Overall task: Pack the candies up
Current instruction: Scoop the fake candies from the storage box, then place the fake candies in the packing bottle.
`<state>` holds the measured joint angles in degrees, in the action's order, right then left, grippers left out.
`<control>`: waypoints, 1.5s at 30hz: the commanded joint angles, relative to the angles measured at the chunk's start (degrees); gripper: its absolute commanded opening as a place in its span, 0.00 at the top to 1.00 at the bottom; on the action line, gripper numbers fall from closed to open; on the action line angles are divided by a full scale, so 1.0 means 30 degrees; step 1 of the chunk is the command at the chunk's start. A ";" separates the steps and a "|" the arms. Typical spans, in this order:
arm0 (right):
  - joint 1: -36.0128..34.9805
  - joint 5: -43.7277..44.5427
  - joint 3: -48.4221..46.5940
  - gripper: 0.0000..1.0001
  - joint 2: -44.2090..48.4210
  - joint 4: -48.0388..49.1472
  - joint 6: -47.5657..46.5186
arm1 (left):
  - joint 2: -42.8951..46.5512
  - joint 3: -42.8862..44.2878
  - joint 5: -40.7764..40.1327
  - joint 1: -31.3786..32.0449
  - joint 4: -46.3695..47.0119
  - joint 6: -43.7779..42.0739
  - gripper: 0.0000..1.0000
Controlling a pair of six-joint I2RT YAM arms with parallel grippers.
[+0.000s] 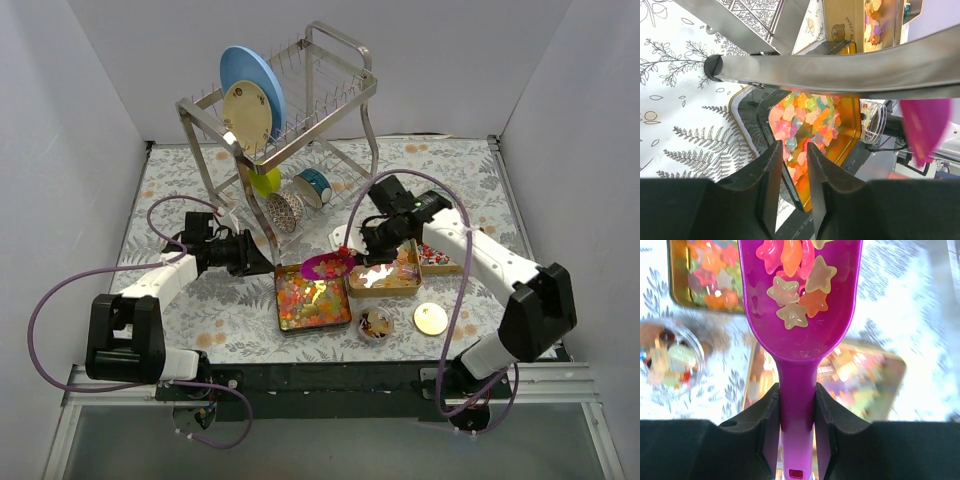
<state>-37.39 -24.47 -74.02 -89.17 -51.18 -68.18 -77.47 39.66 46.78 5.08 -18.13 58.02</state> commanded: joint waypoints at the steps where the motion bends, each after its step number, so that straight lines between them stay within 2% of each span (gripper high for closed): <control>1: 0.0507 0.1179 0.0618 0.99 0.2791 -0.2331 -0.1293 | 0.0629 -0.0299 0.0489 -0.0141 0.0592 -0.0474 0.72; 10: 0.2469 0.4579 0.4073 0.99 0.6983 -0.5117 -0.4546 | -0.1363 0.1311 0.1131 -0.0522 -0.1047 -0.1937 0.69; 18: 0.3175 0.6220 0.4399 0.99 0.7749 -0.6318 -0.5513 | -0.1451 0.1458 0.1280 -0.0639 -0.0227 -0.1410 0.69; 27: 0.3116 0.9795 0.3435 0.99 0.7778 -0.7022 -0.7067 | -0.1422 0.1079 0.0958 -0.0844 0.0123 -0.1382 0.68; 41: 0.0687 1.1964 0.2466 0.99 0.7105 -0.7608 -0.6365 | -0.0866 0.0228 0.0636 -0.1371 0.1004 -0.1147 0.66; 45: -0.0455 1.2958 0.2261 0.99 0.6841 -0.7931 -0.5110 | -0.0632 -0.0065 0.0635 -0.1489 0.1209 -0.1059 0.66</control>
<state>-35.88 10.61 -64.38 -68.07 -72.34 -86.89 -82.24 40.53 48.64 1.21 -16.14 54.87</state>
